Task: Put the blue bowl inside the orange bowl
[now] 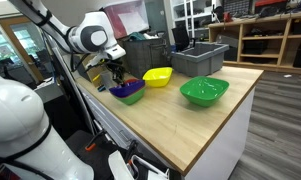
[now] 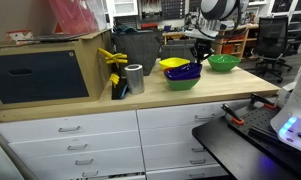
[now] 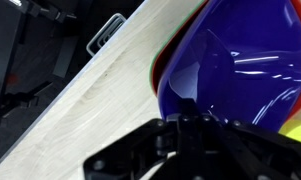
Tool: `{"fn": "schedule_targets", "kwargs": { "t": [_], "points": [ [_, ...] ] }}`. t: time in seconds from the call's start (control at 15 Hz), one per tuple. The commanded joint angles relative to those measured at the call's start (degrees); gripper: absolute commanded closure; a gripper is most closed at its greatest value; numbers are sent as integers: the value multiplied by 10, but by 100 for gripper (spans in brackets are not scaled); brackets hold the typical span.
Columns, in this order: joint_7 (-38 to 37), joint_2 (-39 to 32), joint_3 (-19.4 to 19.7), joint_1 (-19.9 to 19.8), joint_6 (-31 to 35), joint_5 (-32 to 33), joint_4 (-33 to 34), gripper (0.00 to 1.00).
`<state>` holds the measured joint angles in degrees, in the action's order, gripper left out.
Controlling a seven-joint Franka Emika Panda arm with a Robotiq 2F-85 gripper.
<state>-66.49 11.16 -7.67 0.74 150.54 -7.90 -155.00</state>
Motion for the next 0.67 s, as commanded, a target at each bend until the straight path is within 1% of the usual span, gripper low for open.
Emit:
{"fn": "schedule_targets", "kwargs": {
  "t": [0.0, 0.6],
  "points": [
    [2, -26, 4, -7, 13, 19, 3, 100],
    [9, -42, 27, -18, 19, 54, -10, 100]
  ]
}}
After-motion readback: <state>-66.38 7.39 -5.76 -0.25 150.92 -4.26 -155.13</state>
